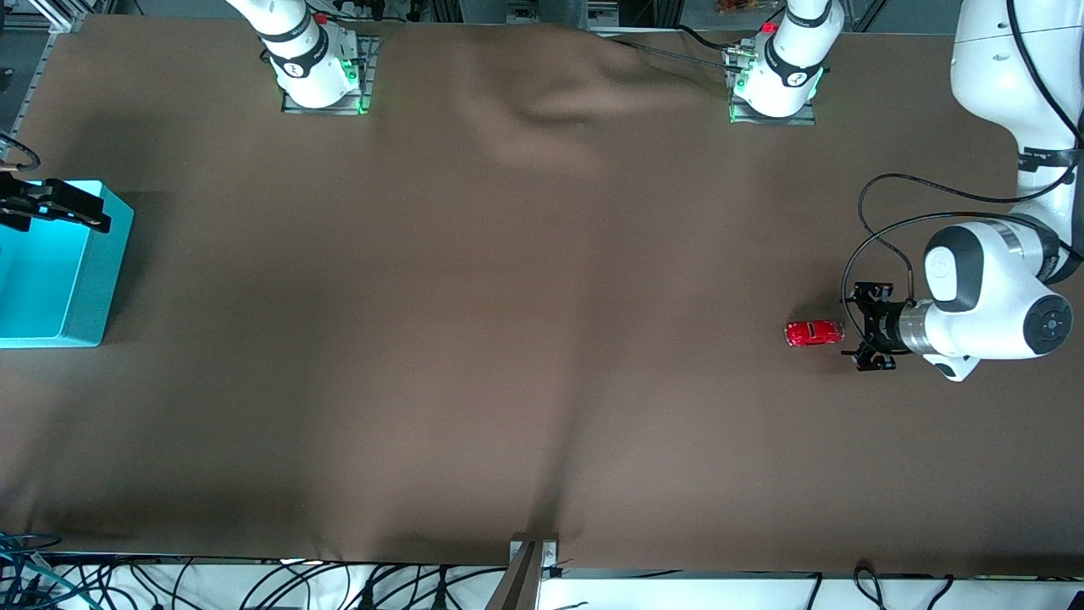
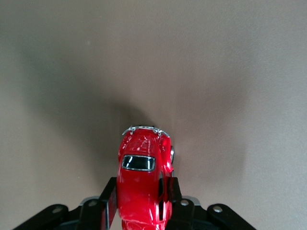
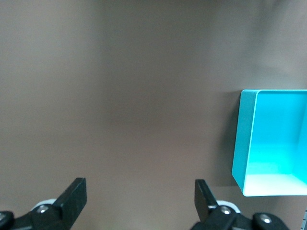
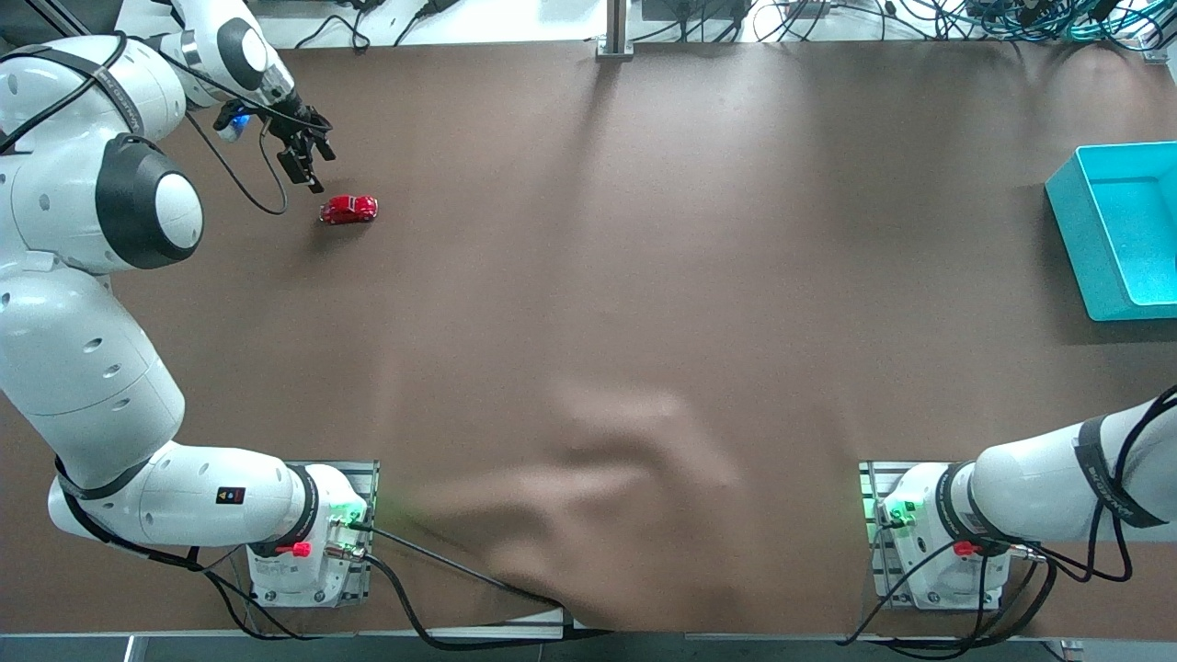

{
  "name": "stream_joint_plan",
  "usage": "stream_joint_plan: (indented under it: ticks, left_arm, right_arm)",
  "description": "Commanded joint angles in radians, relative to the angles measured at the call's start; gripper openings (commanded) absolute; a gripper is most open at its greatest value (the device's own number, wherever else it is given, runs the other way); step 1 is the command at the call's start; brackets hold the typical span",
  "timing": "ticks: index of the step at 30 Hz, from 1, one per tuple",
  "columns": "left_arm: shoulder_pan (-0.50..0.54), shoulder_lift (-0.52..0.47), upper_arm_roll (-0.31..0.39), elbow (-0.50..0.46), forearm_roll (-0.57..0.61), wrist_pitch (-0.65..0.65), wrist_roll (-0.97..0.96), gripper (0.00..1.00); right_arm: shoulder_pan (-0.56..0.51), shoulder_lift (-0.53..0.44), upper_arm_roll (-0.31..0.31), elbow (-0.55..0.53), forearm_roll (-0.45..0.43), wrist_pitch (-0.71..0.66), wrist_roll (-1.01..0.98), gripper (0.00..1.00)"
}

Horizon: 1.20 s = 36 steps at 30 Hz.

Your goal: Wind red beetle toy and store in blue box

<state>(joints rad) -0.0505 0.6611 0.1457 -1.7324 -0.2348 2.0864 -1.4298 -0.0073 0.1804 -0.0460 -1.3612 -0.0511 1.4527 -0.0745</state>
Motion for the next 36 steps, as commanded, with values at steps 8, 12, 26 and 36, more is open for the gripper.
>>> stream_joint_plan:
  ticks: [8, 12, 26, 36]
  left_arm:
    - [-0.015, -0.020, -0.009, 0.037, -0.018, 0.004, -0.024, 0.00]
    - [-0.019, -0.026, -0.046, 0.059, -0.018, 0.003, -0.060, 0.00]
    - [-0.074, -0.002, -0.126, 0.100, -0.049, 0.047, -0.147, 0.00]
    - [-0.088, 0.040, -0.127, 0.099, -0.049, 0.063, -0.196, 0.00]
  right_arm:
    - [0.001, 0.008, 0.000, 0.022, -0.003, -0.005, 0.010, 1.00]
    - [0.001, 0.008, 0.000, 0.022, -0.003, -0.005, 0.010, 1.00]
    - [0.001, 0.008, 0.000, 0.022, -0.003, -0.005, 0.010, 1.00]
    - [0.001, 0.008, 0.000, 0.022, -0.003, -0.005, 0.010, 1.00]
